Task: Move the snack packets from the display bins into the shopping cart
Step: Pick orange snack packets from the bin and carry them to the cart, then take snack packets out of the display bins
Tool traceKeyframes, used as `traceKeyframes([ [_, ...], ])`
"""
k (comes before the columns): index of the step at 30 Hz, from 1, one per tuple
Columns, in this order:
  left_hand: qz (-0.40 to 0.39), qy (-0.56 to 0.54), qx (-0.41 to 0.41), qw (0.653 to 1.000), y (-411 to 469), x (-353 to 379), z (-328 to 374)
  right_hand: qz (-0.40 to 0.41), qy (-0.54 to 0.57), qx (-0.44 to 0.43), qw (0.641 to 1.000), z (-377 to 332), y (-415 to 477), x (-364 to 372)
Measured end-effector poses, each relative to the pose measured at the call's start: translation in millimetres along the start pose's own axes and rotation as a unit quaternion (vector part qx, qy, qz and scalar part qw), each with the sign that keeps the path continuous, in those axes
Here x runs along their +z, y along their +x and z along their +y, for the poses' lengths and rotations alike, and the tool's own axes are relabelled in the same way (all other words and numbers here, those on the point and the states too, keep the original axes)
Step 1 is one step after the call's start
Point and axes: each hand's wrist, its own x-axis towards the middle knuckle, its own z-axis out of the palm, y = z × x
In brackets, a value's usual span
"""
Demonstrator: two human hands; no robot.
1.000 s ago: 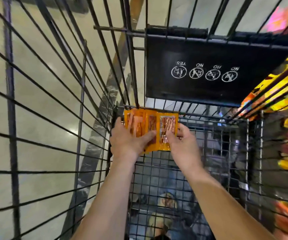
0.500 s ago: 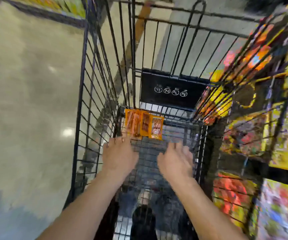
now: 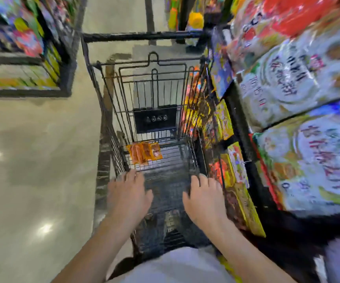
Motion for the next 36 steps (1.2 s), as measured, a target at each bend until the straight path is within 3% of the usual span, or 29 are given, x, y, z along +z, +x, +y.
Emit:
traceKeyframes([
  [11, 0.079, 0.065, 0.188, 0.977, -92, -45, 17, 0.099, 0.057, 0.153, 0.982, 16, -163, -26],
  [18, 0.107, 0.120, 0.303, 0.939, -128, -51, 94, 0.160, 0.105, 0.288, 0.938, 80, -246, -21],
  [23, 0.126, 0.131, 0.373, 0.910, -164, -42, 178, 0.160, 0.133, 0.379, 0.902, 140, -309, -1],
  [36, 0.124, 0.105, 0.477, 0.864, -228, -7, 343, 0.186, 0.204, 0.446, 0.851, 264, -407, 41],
])
